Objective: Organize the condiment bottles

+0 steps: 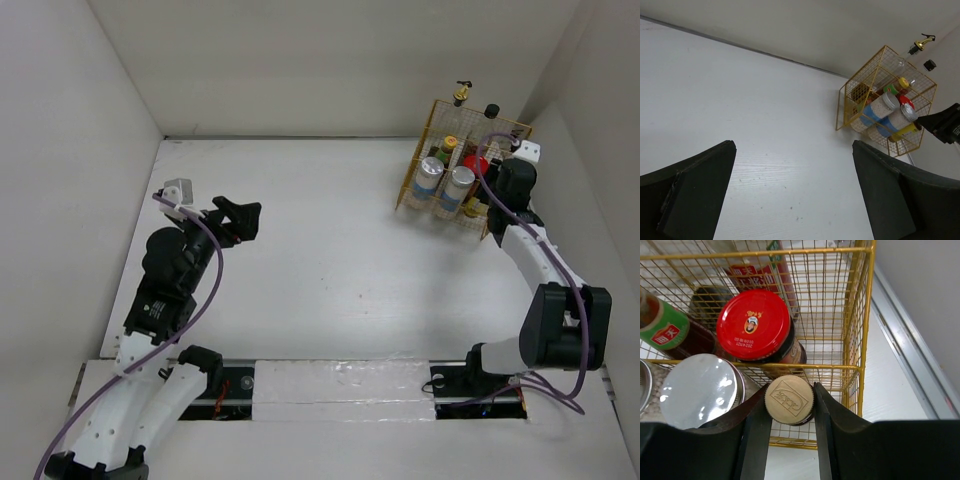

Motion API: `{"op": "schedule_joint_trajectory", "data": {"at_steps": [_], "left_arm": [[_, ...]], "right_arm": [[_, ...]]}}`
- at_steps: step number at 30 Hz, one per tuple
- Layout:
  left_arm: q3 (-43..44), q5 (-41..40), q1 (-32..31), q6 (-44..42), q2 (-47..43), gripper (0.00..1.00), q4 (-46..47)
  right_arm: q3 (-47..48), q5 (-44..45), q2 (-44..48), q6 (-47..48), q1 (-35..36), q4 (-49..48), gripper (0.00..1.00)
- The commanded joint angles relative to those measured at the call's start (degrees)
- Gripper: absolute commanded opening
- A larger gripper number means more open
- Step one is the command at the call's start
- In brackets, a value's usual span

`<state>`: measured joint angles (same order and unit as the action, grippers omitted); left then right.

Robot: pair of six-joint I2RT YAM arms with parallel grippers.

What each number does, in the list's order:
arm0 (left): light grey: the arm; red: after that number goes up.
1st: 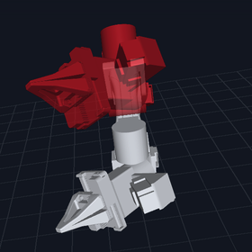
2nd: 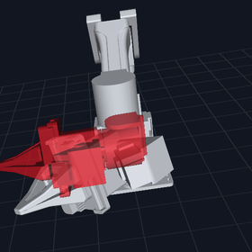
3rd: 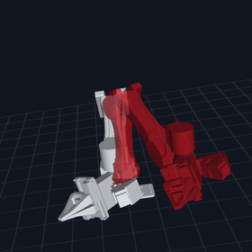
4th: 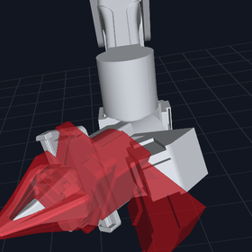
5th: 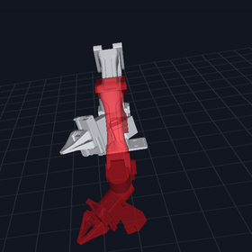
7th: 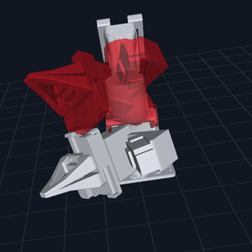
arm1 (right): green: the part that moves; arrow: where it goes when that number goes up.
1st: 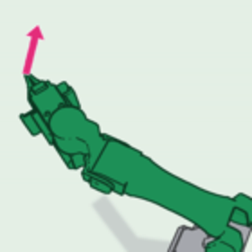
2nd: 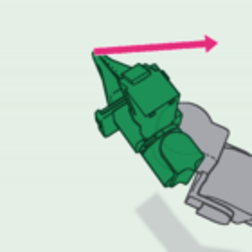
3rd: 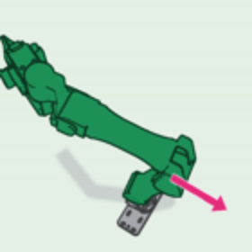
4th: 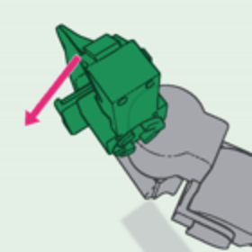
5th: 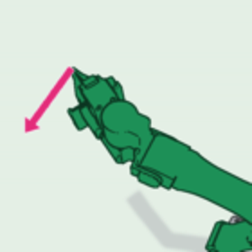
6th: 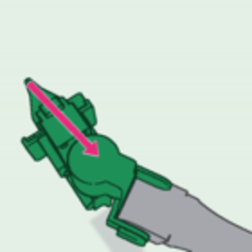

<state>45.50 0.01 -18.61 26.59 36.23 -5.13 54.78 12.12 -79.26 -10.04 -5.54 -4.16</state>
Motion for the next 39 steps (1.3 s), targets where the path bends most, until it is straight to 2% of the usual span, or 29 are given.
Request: {"op": "schedule_joint_trajectory", "data": {"at_steps": [1,6,11,18,23,25,27,29,30,34,39], "left_arm": [[0.47,0.87,0.24,-0.84,0.16,0.99,3.19],[0.47,0.87,0.24,-0.84,0.77,0.99,3.19],[0.47,0.87,0.24,-0.84,0.77,0.99,3.19],[0.47,0.87,0.24,-0.84,0.77,0.99,3.19],[0.47,0.87,0.24,-0.84,0.77,0.99,2.66],[0.47,0.87,0.24,-0.84,1.30,0.99,2.66],[0.99,0.87,0.24,-0.84,1.30,0.99,2.66],[1.00,0.87,0.24,-0.31,1.30,0.99,2.66],[1.00,0.87,0.24,-0.31,1.30,0.99,2.66],[1.00,0.34,0.24,-0.31,1.30,0.99,2.66],[1.00,-1.33,0.24,-0.31,-0.36,0.99,2.66]], "right_arm": [[0.67,-0.43,0.26,-1.29,-0.35,-5.33,0.25],[-0.03,0.10,-0.28,-2.35,-0.35,-5.33,0.35],[-0.56,0.62,-0.28,-2.35,-0.35,-4.80,0.54],[-0.56,0.62,0.25,-2.87,-0.35,-4.80,0.61],[-1.26,0.62,8.85,-2.88,-0.35,-4.27,0.65],[-1.96,0.62,12.89,-2.88,0.79,-4.80,0.72],[-2.84,-3.04,19.04,-1.74,2.11,-8.30,0.80],[-3.63,-6.82,23.08,-1.21,4.65,-10.77,0.97],[-3.63,-9.46,23.71,0.01,5.62,-11.56,1.00],[0.14,-26.04,22.14,0.64,11.77,-11.57,1.00],[2.08,-33.56,15.56,2.48,28.10,-12.97,1.00]]}}
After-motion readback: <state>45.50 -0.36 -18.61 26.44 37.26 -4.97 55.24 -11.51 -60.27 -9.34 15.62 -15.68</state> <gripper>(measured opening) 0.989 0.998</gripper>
